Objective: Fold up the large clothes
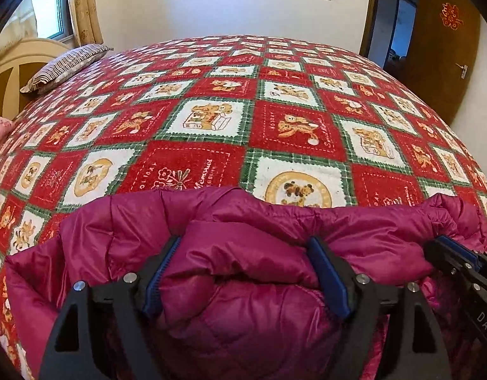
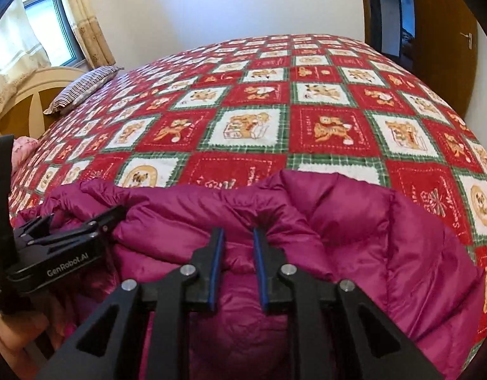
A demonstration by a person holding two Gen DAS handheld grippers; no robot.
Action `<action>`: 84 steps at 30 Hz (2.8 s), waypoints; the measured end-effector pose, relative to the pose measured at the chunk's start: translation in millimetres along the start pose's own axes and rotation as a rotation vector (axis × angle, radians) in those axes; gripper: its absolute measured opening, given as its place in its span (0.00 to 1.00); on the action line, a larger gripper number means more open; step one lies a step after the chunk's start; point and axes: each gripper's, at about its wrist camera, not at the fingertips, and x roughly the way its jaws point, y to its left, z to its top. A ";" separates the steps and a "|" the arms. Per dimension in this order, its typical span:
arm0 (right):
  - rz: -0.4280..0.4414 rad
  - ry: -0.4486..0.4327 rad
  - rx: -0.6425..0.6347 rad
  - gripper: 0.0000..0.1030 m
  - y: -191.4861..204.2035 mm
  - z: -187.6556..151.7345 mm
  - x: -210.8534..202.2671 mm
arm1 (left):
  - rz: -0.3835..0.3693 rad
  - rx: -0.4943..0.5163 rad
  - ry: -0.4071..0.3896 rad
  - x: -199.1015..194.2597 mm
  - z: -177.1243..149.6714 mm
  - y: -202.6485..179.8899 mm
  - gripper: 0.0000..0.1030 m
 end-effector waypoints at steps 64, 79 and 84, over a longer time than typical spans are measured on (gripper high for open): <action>-0.118 0.021 -0.090 0.19 16.3 -2.7 13.1 | 0.066 0.058 -0.004 2.7 -5.2 -8.7 0.83; -0.102 -0.091 -0.085 0.75 -10.8 -12.3 -88.1 | 0.071 0.203 -0.119 -105.2 3.9 13.8 0.88; -0.107 -0.025 -0.031 0.75 -36.0 -66.4 -143.8 | 0.073 0.276 -0.187 -192.7 -70.6 53.5 0.88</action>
